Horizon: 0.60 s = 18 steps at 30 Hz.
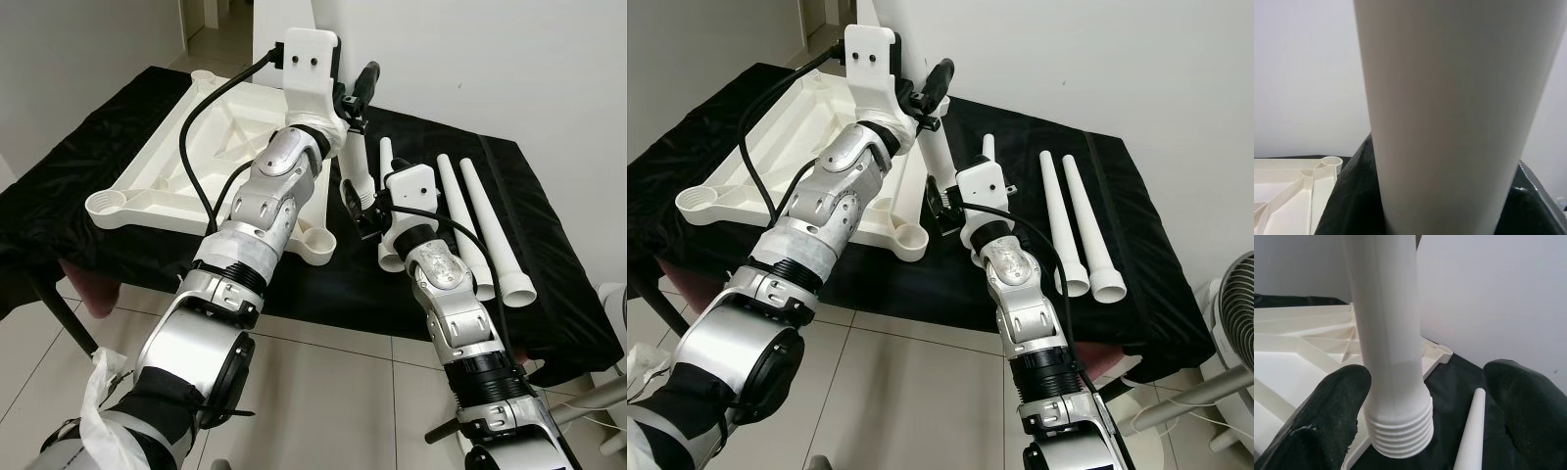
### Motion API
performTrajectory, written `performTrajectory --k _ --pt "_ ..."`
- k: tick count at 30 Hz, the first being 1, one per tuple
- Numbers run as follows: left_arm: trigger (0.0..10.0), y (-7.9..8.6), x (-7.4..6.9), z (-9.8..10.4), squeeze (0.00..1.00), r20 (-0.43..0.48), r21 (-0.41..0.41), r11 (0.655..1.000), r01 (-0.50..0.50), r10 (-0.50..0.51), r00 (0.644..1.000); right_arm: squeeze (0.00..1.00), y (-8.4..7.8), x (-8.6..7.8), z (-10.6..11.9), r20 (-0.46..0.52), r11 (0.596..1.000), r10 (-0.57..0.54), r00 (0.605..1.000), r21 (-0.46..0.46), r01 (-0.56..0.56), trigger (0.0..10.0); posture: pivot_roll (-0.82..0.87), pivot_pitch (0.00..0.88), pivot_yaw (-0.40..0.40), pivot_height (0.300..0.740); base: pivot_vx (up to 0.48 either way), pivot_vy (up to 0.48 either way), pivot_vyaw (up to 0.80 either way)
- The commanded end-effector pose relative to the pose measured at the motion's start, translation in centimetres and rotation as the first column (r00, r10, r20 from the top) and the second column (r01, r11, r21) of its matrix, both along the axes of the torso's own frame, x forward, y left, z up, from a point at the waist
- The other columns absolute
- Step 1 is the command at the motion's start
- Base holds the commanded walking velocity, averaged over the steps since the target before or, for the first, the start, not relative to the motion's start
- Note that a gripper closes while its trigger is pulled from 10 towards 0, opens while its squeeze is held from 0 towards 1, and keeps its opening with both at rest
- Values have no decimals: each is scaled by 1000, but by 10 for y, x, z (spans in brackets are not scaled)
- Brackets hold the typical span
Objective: Building children table
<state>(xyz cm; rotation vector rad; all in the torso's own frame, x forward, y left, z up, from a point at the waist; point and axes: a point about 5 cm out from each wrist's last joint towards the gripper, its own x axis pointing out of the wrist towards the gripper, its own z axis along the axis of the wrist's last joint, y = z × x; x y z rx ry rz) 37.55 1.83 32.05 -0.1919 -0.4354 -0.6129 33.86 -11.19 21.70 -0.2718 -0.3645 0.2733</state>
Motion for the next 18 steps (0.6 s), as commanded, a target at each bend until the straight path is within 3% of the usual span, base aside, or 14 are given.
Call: performTrajectory --k 1,18 --pt "10000 -8 -6 9 0 32 15 999 38 -38 999 0 -4 5 -2 -4 999 -26 1000 -22 26 10000 18 0 -97 740 0 0 0" --pt "10000 -35 -26 12 0 29 -35 988 148 -147 989 0 5 22 0 -2 999 -25 1000 -47 25 10000 33 0 -105 740 0 0 0"
